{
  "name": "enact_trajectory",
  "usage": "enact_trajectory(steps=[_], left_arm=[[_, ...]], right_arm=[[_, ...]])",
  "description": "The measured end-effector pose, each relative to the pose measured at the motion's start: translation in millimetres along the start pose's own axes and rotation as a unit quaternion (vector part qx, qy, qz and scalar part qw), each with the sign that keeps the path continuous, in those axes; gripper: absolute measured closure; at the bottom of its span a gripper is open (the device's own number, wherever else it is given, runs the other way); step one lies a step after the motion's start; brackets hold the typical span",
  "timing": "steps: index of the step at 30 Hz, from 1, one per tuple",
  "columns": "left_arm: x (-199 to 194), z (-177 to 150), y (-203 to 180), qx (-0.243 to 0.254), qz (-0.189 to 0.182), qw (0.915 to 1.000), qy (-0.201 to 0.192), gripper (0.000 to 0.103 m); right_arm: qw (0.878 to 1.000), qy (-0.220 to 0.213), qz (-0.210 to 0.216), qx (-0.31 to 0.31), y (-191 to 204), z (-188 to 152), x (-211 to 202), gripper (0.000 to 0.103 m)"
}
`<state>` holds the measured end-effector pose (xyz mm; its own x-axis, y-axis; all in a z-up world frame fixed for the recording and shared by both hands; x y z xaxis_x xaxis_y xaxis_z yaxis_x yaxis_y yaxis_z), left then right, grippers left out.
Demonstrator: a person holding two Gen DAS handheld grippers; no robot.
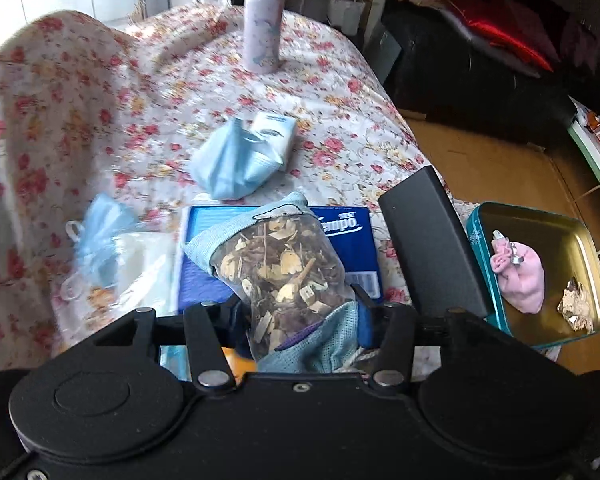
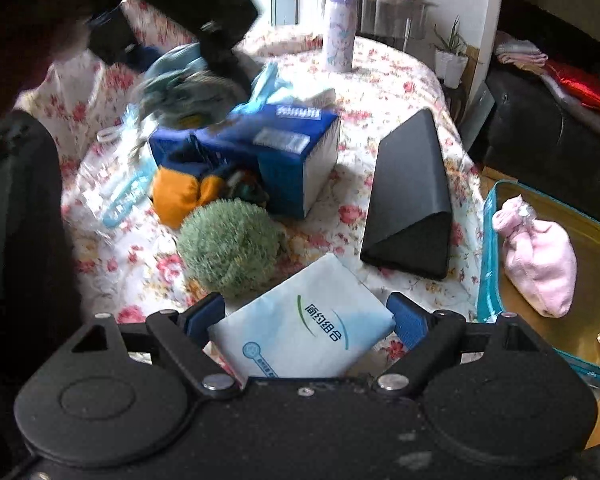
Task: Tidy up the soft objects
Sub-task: 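Carry the tissue pack over the tray with the right tool while the left tool carries the herb bag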
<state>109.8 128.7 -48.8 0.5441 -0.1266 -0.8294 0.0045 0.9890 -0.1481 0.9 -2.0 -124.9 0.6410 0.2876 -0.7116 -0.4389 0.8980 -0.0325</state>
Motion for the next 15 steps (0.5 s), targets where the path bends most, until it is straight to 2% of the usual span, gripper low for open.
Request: enact_trajectory(steps=[6,15], left_arm=[[-21,-15,3,0.012,-0.003,0.9999,-0.007,0.054],[-28,-36,-28,0.064,-0.04,0.9971,0.008,0.054]], right_arm=[[0.998,-0.018,-0.009,0.052,-12,2,-21,0.015],[0.984,-0.035,-0.104,0.142,-68,-4,-49,0.015]])
Point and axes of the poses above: each gripper's, at about its wrist camera, not at the fingertips, and x roughly the way its jaws point, y to its left, z to its top, the point moved 4 cm from there along x, roughly the way its jaws point, and after that the axes turned 4 degrees about -z, right-handed, at the moved point
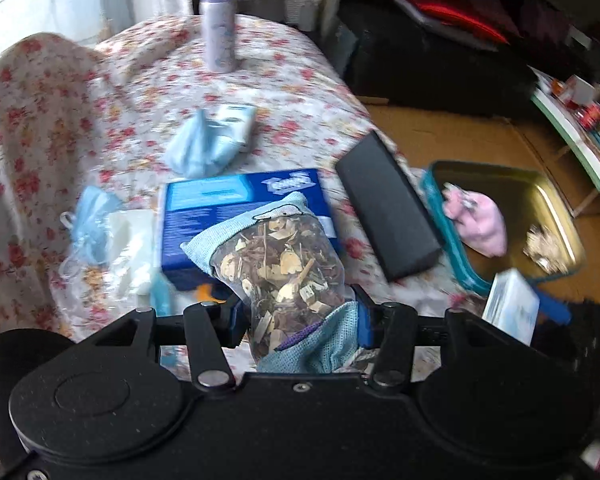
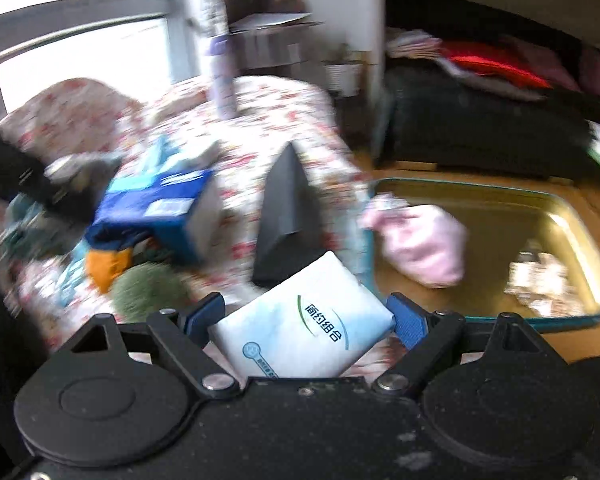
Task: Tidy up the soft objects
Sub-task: 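Carry the tissue pack over the tray with the right tool while the left tool carries the herb bag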
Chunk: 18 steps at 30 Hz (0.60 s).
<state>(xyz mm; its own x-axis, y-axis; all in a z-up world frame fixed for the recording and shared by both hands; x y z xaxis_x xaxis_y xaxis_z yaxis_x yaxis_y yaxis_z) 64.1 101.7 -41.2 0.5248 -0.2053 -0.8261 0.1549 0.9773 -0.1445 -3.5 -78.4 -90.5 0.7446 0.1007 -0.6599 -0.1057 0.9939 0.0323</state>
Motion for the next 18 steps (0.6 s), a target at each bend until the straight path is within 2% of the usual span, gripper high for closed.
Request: enact_trajectory(steps=[6,12,18], left_arm=[[2,4,-33,0.039,-0.025,0.9989,-0.005,0.054],[8,20,-68,0.073,-0.05,0.996,-0.016,0.054],[22,37,-104,0.106,-0.067,0.992,-0.018,0.054]], right_arm=[[0.996,-0.019,-0.075,0.049,-55,14,2,0.015],[0.984,-0.045,-0.143,0.097,-113,35,18,0.015],[0.97,-0.066,-0.182,0.15,-157,56,39,0.015]])
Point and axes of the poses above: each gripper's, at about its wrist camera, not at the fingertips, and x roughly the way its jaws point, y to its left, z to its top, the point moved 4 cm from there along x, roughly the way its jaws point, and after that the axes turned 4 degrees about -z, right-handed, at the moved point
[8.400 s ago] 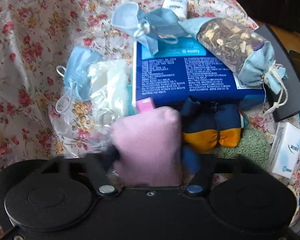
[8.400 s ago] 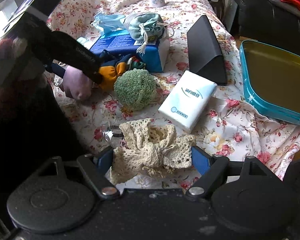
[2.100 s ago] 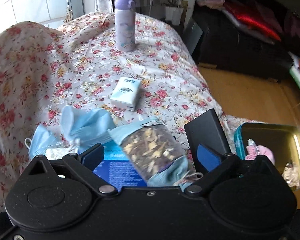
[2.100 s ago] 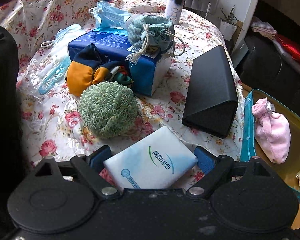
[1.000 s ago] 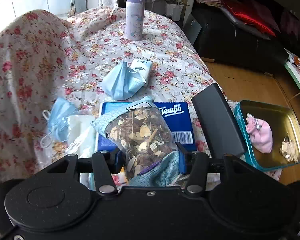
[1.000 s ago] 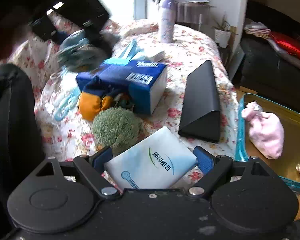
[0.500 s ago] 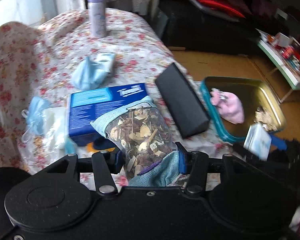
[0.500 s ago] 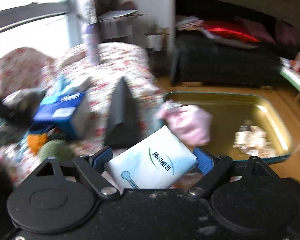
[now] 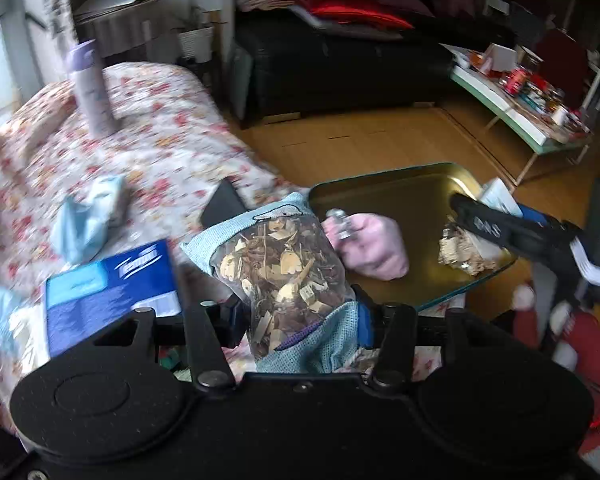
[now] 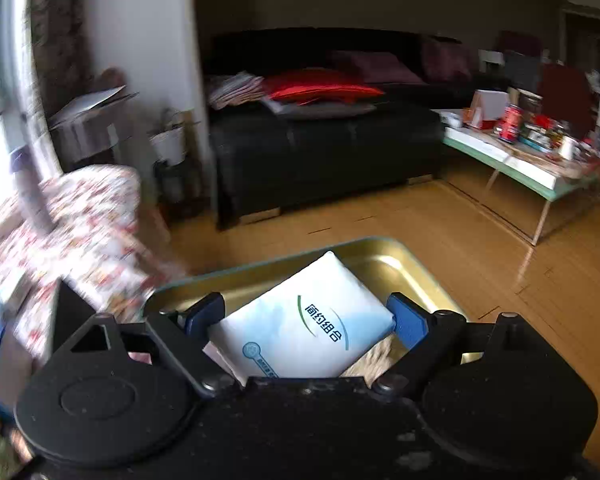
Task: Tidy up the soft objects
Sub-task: 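Carry the tissue pack over the tray with the right tool while the left tool carries the herb bag, then open both tools to drop the tissue pack and herb bag into the tray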
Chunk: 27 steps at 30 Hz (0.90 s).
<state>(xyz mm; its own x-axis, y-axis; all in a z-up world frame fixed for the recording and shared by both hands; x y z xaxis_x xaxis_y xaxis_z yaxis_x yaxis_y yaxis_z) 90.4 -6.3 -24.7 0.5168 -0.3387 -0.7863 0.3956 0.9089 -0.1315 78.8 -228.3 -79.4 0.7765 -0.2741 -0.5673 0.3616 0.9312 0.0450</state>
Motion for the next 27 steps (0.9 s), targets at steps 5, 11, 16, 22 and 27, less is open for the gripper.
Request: enact_trajectory(steps=[5,11,16,22,27], left_arm=[[28,17,-21,0.018,-0.016,0.9996,0.012,0.054],[62,38,-37,0.029,-0.027,0.9989,0.023,0.054],[97,57,-48,0.04,-0.031,0.9981,0.034,0.054],[131,72,-59,0.056,-0.03,0.9969,0.047,0.054],[149,78,-63,0.062,-0.034,0.9959,0.057,0.054]], right_arm=[[0.999,-0.012,-0.034,0.03,-14,21,33,0.015],[0.995,0.016,-0.066,0.075,-32,26,63,0.015],[0.992,0.034,-0.084,0.089,-42,25,78,0.015],[0.991,0.044,-0.094,0.086,-42,21,86,0.015],[0.991,0.045,-0.095,0.083,-41,21,86,0.015]])
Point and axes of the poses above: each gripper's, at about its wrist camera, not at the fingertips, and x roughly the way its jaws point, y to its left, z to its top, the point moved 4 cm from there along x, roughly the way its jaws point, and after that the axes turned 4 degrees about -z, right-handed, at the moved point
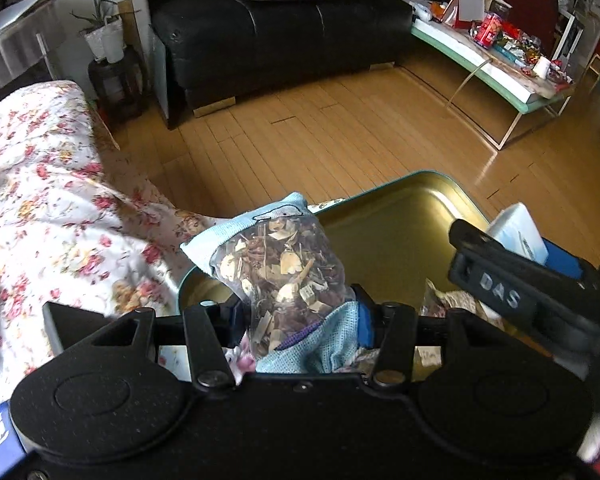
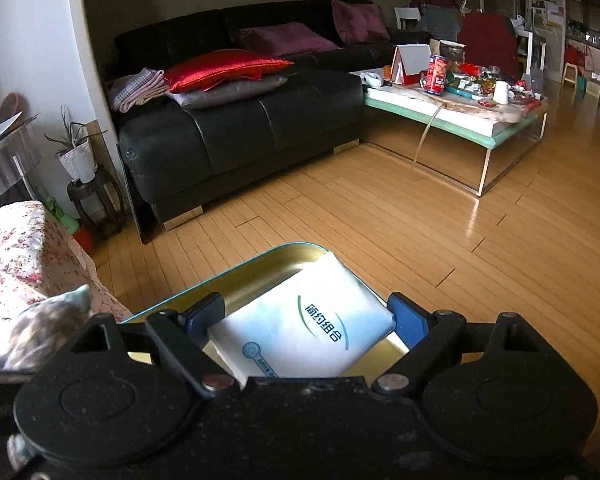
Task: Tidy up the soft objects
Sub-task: 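Open both tools to drop the tissue pack and herb bag into the tray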
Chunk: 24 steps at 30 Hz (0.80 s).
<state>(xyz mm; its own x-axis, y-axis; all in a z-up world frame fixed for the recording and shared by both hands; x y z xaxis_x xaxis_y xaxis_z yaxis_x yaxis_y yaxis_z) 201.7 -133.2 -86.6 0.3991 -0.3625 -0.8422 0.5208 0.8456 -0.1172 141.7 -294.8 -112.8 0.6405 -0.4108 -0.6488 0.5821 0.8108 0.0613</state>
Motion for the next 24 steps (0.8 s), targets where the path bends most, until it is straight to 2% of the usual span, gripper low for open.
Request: enact_trajectory(steps=[5,10,12,18,19,21,22,24], left_arm=[[9,3,-4,0.011,-0.002,0.9999,0.008,0.051],[4,2,-5,0.025,0.005,0.9997,-0.003,0.044],[3,5,-3,0.022,0.008,0.9997,-0.006,0.039],[-10,2,6,0.004,0.005,0.9997,-0.023,0.039],[-16,1,7,0.009,0.014,0.9993,-0.034,0.039],[-33,-6,12,0.041,0.056,0.9949,-0.073,0.037],[-41,-10,15,0.064,0.083,0.99,-0.095,0.037],[-60,-22,24,0.121,0.142,0.9727,-0.138,0.037]], right_arm=[[1.0,0.007,0.005,0.004,-1,-1,-1,0.014],[1.0,0.009,0.009,0.009,-1,-1,-2,0.012],[1.0,0.004,0.009,0.01,-1,-1,-3,0.009],[1.0,-0.004,0.002,-0.002,2,-1,-5,0.009],[1.0,-0.007,0.0,-0.006,3,-1,-6,0.009],[1.0,-0.014,-0.002,-0.015,5,-2,-8,0.009],[1.0,-0.017,-0.003,-0.02,6,-3,-9,0.009],[0.999,-0.025,-0.005,-0.03,8,-4,-12,0.009]])
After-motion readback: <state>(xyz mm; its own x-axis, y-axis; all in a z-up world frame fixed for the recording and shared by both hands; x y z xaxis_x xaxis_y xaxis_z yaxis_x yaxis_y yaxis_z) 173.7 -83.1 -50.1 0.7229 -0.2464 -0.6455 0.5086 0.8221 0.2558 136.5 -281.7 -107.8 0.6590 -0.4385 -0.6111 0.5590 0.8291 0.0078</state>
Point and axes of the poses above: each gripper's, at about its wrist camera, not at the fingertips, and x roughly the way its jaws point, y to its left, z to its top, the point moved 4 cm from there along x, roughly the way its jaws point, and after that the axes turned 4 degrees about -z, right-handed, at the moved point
